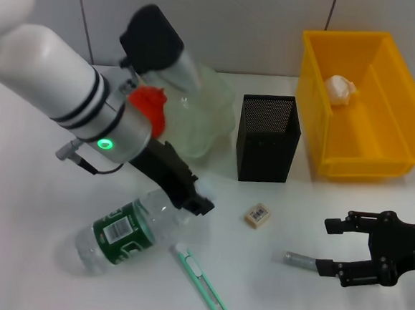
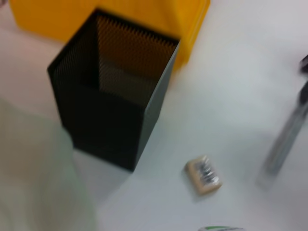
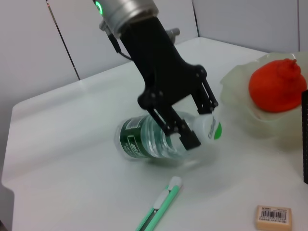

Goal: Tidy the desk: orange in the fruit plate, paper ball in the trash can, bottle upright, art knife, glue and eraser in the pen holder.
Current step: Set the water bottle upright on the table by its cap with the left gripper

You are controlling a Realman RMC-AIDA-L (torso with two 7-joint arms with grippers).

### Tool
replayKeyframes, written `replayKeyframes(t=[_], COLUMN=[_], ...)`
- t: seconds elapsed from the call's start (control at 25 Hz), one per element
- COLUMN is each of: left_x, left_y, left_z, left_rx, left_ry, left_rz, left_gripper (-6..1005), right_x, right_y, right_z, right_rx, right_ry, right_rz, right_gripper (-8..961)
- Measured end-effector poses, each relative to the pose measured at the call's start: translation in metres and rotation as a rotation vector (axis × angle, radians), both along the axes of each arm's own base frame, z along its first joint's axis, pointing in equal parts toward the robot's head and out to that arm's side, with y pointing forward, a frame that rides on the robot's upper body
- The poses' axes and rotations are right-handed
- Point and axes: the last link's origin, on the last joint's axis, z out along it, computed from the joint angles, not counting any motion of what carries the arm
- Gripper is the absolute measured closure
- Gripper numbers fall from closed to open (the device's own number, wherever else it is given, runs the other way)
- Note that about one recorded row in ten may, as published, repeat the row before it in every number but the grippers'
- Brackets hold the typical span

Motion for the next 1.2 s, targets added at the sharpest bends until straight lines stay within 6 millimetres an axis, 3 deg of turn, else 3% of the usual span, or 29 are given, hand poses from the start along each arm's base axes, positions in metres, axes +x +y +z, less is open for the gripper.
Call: replayKeyframes(t=[0.36,0.6,1.2], left_x=[0.002,-0.003,-0.021], left_y=[-0.001,-0.005,-0.016], left_z=[0.024,0.055,0.08], left_rx=[-0.028,-0.058,-0.02], left_ry=[-0.118,-0.255,-0.414], left_rz=[-0.01,-0.052,-0.073], left_gripper=[553,553,552], right_x=[0.001,0.001,0.001], right_y=[-0.001,-0.002,-0.002], right_z=[0.0,0.0,0.0], right_rx=[0.001,0.0,-0.007], right_ry=[0.001,0.001,0.006], right_rz=[-0.003,-0.003,-0.01], right_gripper=[127,127,127])
